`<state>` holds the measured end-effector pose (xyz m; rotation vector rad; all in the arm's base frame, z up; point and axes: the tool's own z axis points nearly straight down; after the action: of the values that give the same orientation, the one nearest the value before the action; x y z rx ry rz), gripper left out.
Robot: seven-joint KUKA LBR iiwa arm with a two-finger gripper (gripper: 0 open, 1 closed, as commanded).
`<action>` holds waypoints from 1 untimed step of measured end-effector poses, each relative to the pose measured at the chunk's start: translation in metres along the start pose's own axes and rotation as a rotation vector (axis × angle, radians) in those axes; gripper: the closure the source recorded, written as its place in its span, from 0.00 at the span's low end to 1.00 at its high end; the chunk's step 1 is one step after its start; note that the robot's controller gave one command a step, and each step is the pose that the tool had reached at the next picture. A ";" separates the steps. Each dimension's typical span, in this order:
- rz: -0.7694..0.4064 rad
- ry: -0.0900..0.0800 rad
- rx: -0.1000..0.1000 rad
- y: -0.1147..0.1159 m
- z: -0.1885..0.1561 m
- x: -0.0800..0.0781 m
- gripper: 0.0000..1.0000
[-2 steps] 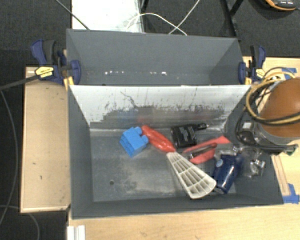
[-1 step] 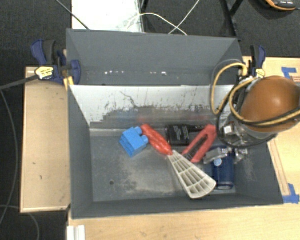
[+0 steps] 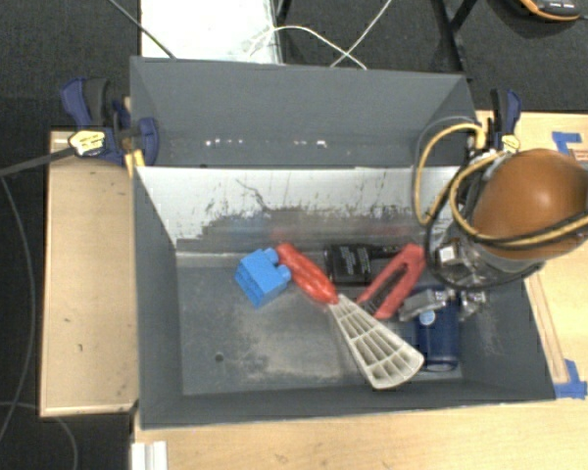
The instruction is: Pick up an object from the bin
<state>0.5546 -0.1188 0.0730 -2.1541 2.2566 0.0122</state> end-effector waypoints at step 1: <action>0.003 0.006 -0.007 0.002 -0.042 0.003 1.00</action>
Offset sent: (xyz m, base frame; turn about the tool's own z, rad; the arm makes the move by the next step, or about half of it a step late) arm -0.0036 -0.0022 0.0350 -0.0011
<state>0.5519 -0.1229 0.1152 -2.1568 2.2663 0.0135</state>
